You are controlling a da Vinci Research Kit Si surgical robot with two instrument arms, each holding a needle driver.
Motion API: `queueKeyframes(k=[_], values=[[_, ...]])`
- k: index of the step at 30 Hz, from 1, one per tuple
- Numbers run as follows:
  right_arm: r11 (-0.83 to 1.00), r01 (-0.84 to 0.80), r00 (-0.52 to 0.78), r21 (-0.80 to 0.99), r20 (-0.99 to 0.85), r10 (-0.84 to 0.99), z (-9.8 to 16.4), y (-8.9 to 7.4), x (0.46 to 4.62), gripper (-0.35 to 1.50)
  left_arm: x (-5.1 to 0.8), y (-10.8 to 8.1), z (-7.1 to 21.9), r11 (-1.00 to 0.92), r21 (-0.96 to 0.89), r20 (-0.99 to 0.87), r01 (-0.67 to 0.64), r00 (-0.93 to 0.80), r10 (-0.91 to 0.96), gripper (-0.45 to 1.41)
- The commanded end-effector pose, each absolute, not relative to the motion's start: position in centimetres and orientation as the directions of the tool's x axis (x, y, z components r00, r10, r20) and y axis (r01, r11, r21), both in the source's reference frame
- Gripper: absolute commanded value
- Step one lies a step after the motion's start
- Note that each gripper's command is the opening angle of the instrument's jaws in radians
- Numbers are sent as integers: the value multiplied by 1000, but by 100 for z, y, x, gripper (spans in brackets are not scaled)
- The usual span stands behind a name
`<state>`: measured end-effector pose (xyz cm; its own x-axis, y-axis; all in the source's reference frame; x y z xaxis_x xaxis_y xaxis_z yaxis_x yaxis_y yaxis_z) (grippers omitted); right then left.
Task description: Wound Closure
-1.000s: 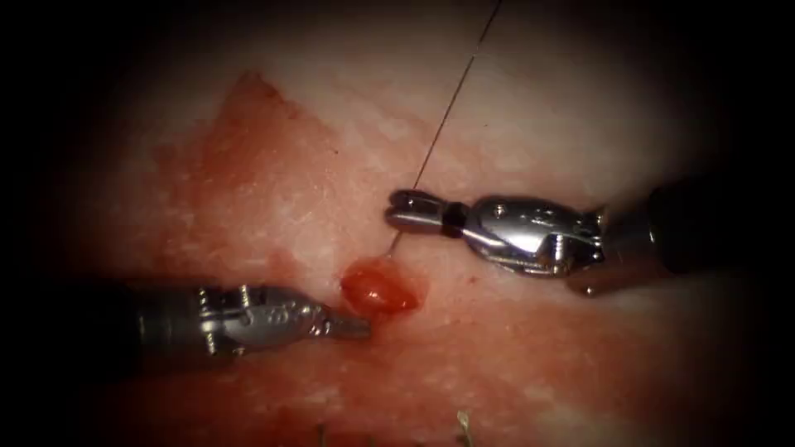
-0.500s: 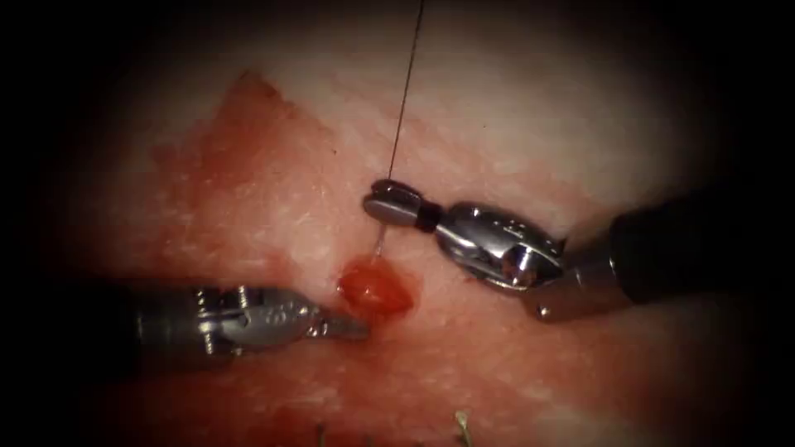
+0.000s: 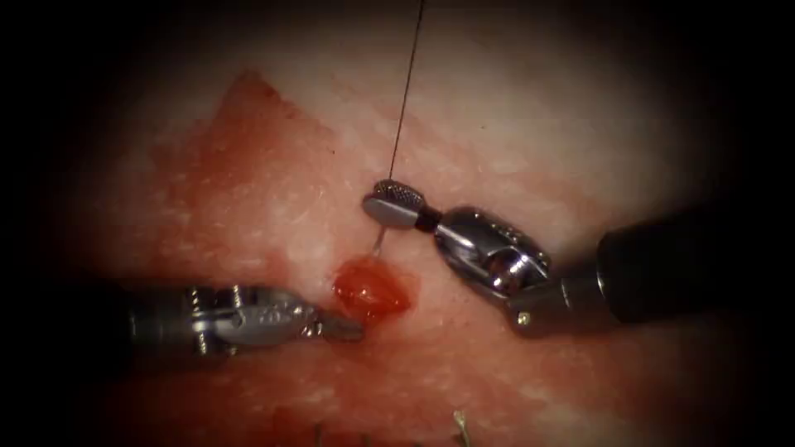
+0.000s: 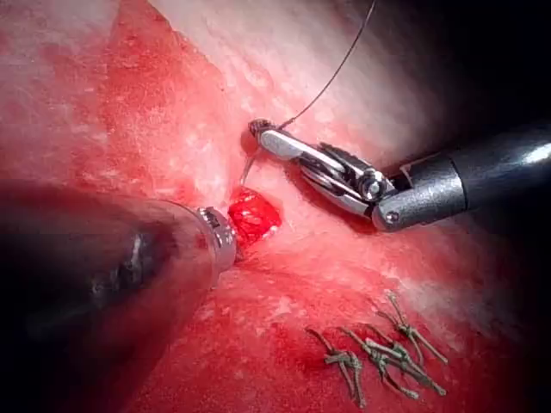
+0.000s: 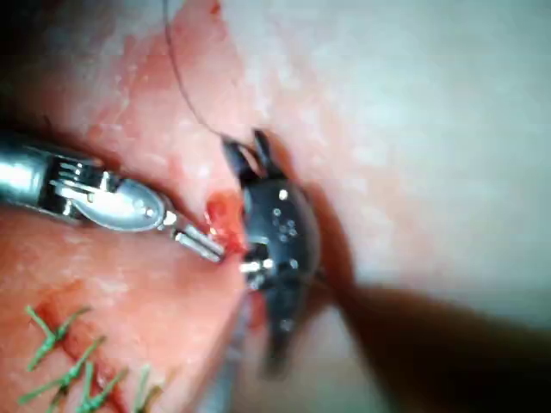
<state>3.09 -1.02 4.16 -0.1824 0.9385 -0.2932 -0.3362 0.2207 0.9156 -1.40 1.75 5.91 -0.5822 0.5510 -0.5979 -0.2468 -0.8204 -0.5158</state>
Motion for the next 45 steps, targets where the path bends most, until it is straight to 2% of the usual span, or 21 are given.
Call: queueKeyframes(k=[1,6,16,31,45], values=[[214,-341,-177,915,-286,942,422,-112,313,-35,-145,170,596,-819,-517,-596,-247,-583,552,-28],[160,-339,-186,927,-233,955,423,-119,314,-35,-145,170,596,-819,-518,-595,-246,-585,551,-28],[-46,-277,-204,960,-12,979,423,-123,315,-35,-142,170,596,-820,-520,-594,-240,-588,549,-30],[-199,-130,-187,971,173,967,422,-133,331,-35,-136,168,596,-820,-524,-590,-229,-597,544,-28],[-327,-80,-181,942,309,934,418,-143,332,-35,-133,168,597,-821,-525,-590,-224,-600,541,-28]])
